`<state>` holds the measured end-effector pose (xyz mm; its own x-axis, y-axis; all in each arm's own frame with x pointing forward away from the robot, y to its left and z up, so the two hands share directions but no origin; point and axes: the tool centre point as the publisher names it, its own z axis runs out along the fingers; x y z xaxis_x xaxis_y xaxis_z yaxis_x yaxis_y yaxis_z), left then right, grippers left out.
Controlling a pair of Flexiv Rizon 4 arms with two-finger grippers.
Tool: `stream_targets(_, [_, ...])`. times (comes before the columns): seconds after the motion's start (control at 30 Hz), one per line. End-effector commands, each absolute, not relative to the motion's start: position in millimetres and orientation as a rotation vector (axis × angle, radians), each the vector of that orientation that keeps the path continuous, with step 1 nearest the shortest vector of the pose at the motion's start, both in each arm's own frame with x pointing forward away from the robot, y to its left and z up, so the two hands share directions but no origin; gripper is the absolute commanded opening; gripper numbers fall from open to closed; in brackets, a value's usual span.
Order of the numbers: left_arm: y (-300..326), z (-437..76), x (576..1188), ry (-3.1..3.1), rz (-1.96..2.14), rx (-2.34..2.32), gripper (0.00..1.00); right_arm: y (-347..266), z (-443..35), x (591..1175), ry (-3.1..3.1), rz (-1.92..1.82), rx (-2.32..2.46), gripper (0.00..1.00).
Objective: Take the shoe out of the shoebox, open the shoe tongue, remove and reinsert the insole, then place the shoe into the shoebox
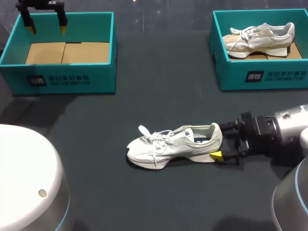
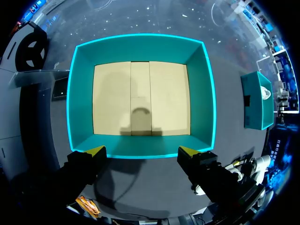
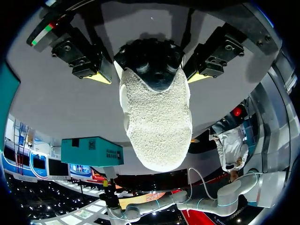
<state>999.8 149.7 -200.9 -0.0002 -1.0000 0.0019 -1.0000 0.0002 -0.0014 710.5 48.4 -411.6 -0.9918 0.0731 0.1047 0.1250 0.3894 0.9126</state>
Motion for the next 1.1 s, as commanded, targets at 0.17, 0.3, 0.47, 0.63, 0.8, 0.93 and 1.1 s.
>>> stream_targets(0.17, [149.8,-200.5,999.9,-2.222,0.002,2.221,1.0,56.4,-408.5,711.2,-2.581,-1.704,-0.158,1.0])
stream_targets(0.3, [149.8,-200.5,999.9,-2.222,0.002,2.221,1.0,60.4,-405.7,710.9,-2.584,-1.702,-0.14,1.0])
stream_targets(0.47, [149.8,-200.5,999.9,-2.222,0.002,2.221,1.0,65.1,-407.3,711.5,-2.572,-1.704,-0.113,1.0])
stream_targets(0.63, [149.8,-200.5,999.9,-2.222,0.002,2.221,1.0,67.7,-412.8,710.5,-2.55,-1.713,-0.104,1.0])
stream_targets(0.8, [149.8,-200.5,999.9,-2.222,0.002,2.221,1.0,69.5,-416.0,709.8,-2.538,-1.719,-0.1,1.0])
stream_targets(0.93, [149.8,-200.5,999.9,-2.222,0.002,2.221,1.0,71.2,-416.8,709.1,-2.533,-1.729,-0.092,1.0])
stream_targets(1.1, [149.8,-200.5,999.9,-2.222,0.002,2.221,1.0,75.2,-417.2,708.6,-2.528,-1.739,-0.075,1.0])
